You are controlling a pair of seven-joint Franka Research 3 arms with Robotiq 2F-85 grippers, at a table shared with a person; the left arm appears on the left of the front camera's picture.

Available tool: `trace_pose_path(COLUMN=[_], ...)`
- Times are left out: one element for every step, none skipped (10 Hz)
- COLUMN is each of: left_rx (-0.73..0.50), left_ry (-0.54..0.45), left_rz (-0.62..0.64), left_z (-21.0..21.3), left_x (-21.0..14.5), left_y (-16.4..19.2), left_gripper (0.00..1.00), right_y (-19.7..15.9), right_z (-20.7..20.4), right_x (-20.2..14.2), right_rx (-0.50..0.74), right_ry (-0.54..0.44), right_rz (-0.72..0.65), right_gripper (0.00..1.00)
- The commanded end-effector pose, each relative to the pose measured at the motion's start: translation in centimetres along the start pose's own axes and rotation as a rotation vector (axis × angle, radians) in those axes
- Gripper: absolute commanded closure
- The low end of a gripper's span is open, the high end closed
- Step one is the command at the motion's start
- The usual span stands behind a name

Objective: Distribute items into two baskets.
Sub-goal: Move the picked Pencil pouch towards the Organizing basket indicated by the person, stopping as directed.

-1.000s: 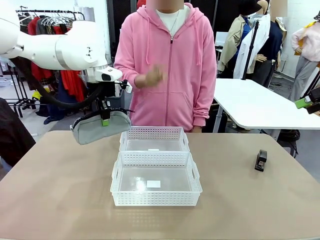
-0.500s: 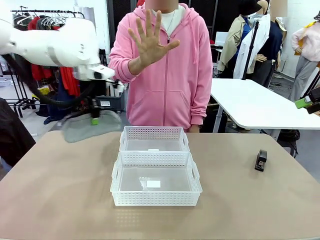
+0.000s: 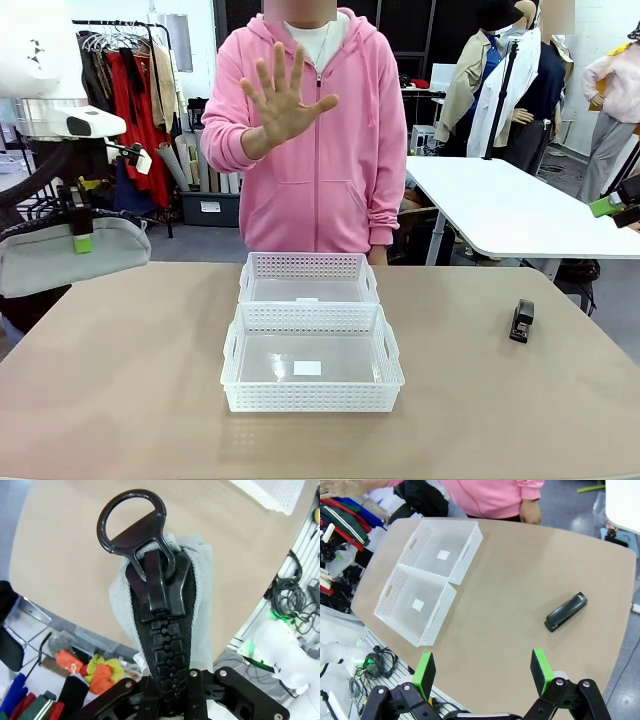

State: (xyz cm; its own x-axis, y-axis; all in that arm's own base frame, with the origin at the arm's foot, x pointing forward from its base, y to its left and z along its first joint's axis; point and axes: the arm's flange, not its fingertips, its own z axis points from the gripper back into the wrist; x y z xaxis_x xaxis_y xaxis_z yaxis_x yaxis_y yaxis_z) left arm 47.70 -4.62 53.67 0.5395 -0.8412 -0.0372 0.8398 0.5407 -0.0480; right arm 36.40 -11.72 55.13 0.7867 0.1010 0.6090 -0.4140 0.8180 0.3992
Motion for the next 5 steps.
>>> trace_pose_path(left_rx=[-0.024, -0.038, -0.043, -0.060, -0.028], left_ry=[-0.029, -0.042, -0.043, -0.043, -0.015], left_rz=[-0.041, -0.035, -0.031, -0.037, -0.028], left_z=[-0.51, -0.47, -0.49, -0.51, -1.23], left_x=[1.84, 1.80, 1.77, 1.84, 2.30], left_y=[0.52, 0.80, 0.90, 0.91, -0.03], left_gripper=[1.00, 1.00, 1.00, 1.00, 1.00], right_y=[0.12, 0.12, 0.12, 0.12, 0.12], right_z=[0.05, 0.05, 0.05, 0.05, 0.05], right_x=[0.18, 0.18, 0.18, 0.18, 0.18], right_rx=[0.018, 0.018, 0.018, 0.018, 0.018], right_ry=[-0.018, -0.018, -0.018, -0.018, -0.018], right_rz=[0.002, 0.002, 0.002, 0.002, 0.002], right_gripper=[0.00, 0.00, 0.00, 0.00, 0.00])
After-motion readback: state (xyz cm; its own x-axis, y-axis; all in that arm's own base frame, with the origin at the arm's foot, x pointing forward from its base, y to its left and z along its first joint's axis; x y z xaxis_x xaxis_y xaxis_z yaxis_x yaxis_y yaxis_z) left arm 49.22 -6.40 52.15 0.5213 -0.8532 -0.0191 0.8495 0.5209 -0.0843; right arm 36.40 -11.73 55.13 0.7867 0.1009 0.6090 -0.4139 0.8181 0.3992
